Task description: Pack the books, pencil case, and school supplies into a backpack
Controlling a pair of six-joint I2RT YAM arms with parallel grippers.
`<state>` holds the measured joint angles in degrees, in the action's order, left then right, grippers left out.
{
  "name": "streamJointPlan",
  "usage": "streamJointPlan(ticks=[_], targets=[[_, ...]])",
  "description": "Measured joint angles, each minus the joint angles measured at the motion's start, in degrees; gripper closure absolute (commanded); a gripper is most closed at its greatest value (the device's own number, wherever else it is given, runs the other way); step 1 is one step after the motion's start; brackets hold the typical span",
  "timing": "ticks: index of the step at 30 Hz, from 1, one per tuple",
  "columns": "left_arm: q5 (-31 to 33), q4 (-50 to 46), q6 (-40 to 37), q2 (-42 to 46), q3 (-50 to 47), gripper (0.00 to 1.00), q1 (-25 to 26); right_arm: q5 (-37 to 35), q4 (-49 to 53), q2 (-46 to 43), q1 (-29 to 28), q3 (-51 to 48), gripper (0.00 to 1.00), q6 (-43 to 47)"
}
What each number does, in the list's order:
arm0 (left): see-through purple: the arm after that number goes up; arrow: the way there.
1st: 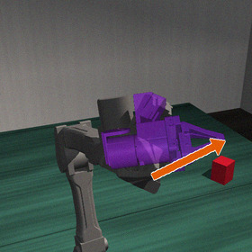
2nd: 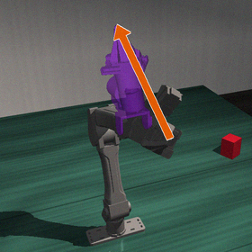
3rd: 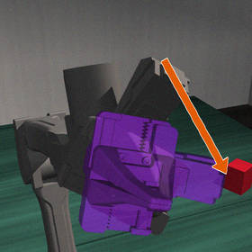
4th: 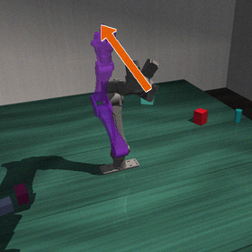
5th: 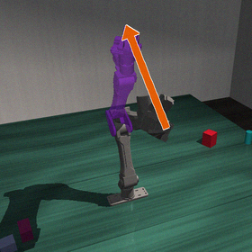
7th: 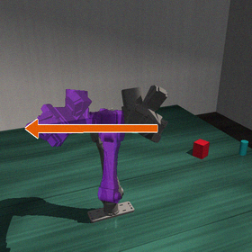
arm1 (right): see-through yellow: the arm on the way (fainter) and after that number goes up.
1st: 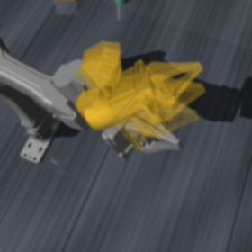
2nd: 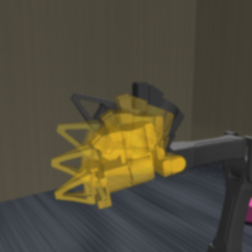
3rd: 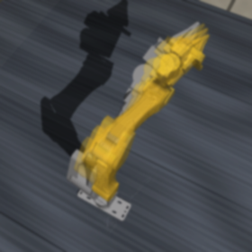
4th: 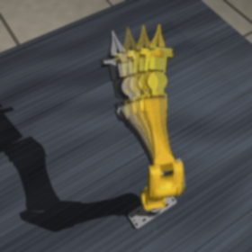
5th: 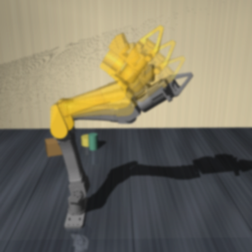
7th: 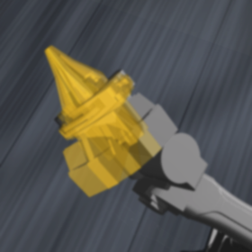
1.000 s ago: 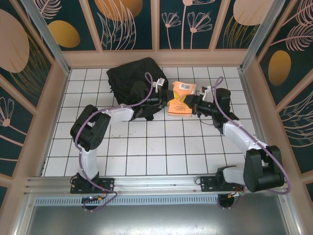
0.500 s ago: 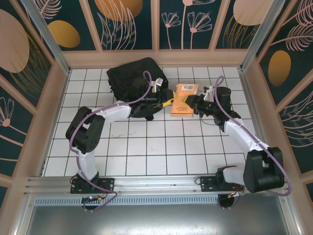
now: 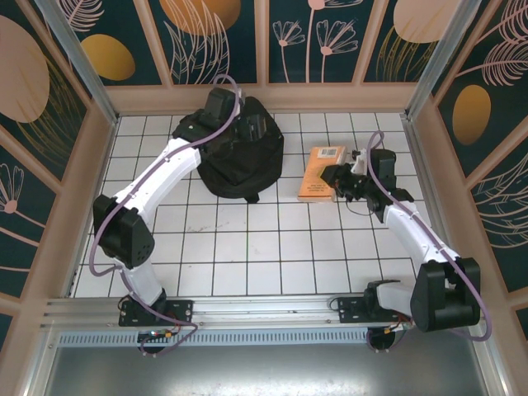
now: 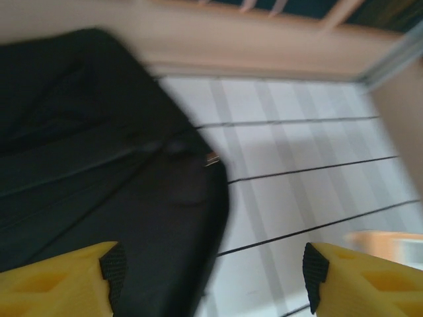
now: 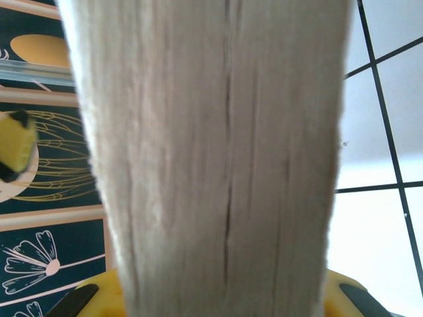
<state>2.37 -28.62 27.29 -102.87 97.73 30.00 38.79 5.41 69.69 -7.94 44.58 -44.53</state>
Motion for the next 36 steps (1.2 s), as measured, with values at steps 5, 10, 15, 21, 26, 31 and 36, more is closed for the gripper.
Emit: streamJointPlan(ticks=[5,10,15,21,26,31,36], targets=[[3.74,-1.64,4.59,2.64,-13.7,0.3,-1.6,0.02,0.98,0.11,0.0,0.07,1.0,1.2],[-1.46,-0.87,15.28,7.96,-21.68,0.35,-4.26,0.26,0.46,1.01,-0.02,-0.39,1.0,1.14],[-7.23,4.9,21.75,7.63,-21.62,0.37,-4.44,0.26,0.44,1.36,-0.02,-0.5,1.0,1.16],[-8.96,4.57,19.89,-0.61,-13.99,0.33,-4.42,0.26,0.44,1.36,-0.02,-1.53,1.0,1.16],[-6.23,2.01,11.52,-9.79,-2.67,0.26,-3.54,0.26,0.48,1.36,-0.02,-2.36,1.0,1.18],[-0.26,-2.75,2.91,-17.18,4.83,0.26,1.09,0.26,0.46,1.36,-0.02,-2.36,1.0,1.2],[2.47,-4.61,-1.31,-20.04,6.25,0.25,4.79,0.28,0.72,1.36,-0.02,-2.29,1.0,1.55]])
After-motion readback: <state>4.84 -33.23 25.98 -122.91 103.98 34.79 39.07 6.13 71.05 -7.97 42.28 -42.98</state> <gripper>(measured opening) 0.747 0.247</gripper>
